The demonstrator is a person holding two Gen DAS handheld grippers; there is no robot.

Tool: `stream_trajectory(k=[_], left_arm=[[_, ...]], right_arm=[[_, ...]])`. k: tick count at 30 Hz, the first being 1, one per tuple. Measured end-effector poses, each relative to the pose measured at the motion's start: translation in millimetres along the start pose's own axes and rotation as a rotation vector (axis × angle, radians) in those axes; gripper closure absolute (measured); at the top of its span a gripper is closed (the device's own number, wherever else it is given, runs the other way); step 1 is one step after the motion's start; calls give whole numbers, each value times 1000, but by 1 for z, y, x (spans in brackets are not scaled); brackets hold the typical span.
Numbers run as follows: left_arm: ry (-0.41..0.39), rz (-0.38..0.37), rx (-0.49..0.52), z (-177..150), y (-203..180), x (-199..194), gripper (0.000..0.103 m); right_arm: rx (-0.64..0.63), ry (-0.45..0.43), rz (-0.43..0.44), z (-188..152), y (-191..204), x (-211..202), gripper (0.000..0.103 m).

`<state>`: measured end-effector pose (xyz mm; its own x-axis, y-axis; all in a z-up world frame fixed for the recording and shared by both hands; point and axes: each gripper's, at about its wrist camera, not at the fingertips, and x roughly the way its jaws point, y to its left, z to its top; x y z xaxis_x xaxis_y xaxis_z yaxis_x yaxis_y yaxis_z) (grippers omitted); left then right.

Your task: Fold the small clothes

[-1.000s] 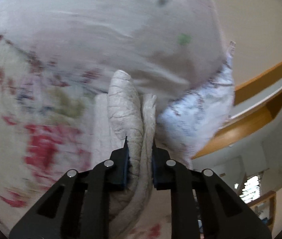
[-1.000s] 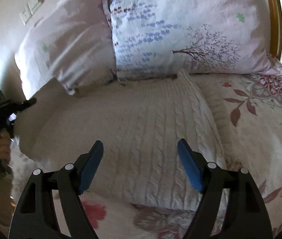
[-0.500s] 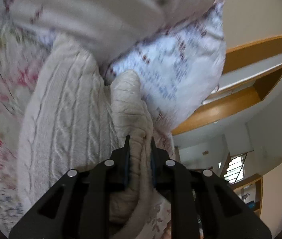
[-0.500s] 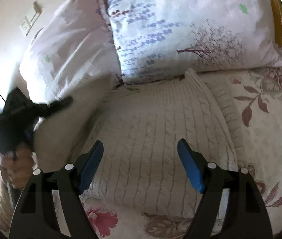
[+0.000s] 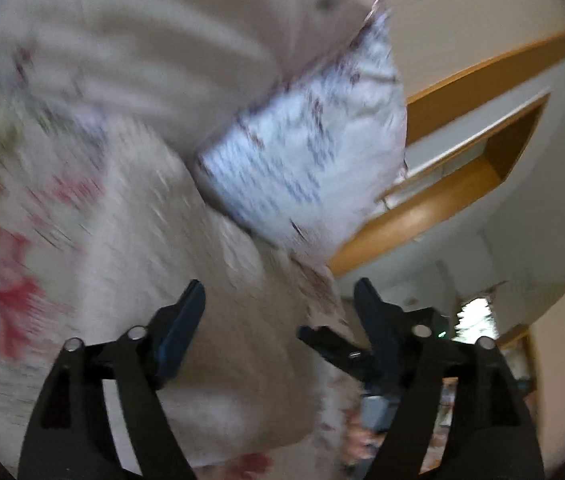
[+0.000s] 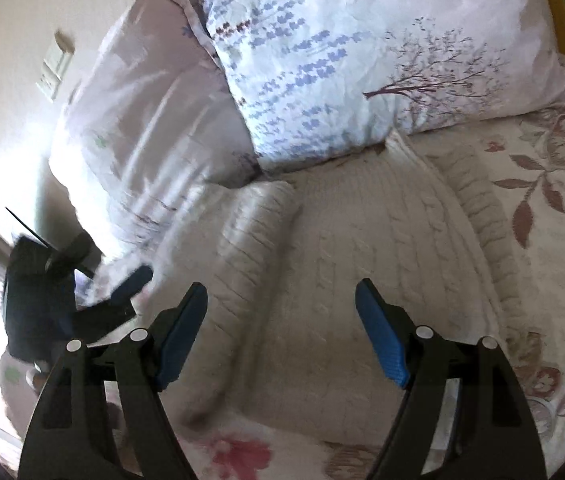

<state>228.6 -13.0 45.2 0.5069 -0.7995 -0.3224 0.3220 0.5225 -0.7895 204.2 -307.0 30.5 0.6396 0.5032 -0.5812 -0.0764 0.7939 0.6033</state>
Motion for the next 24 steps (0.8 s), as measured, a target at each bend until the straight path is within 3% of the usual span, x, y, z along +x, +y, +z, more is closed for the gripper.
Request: stream_trajectory(k=[2, 3, 5, 10, 17, 19, 21, 24], left_arm=[[-48, 98, 61, 0, 1, -13, 24], [-67, 182, 95, 0, 5, -17, 24], [-64, 240, 105, 1, 14, -16, 25], [22, 277, 87, 0, 38, -1, 25], [134, 280, 118, -9, 40, 16, 25], [148, 276, 121, -12, 39, 19, 25], [149, 275, 121, -13, 40, 20, 25], [140, 255, 93, -11, 43, 17, 24]], right_arm=[[32, 33, 58, 4, 2, 7, 27], [43, 51, 74, 6, 4, 12, 30], [64, 99, 85, 7, 7, 24, 32], [127, 208, 103, 1, 6, 52, 37], [149, 249, 148, 1, 12, 69, 45], [156, 234, 139, 4, 10, 75, 51], [175, 202, 135, 7, 7, 80, 67], [181, 167, 130, 8, 1, 85, 81]])
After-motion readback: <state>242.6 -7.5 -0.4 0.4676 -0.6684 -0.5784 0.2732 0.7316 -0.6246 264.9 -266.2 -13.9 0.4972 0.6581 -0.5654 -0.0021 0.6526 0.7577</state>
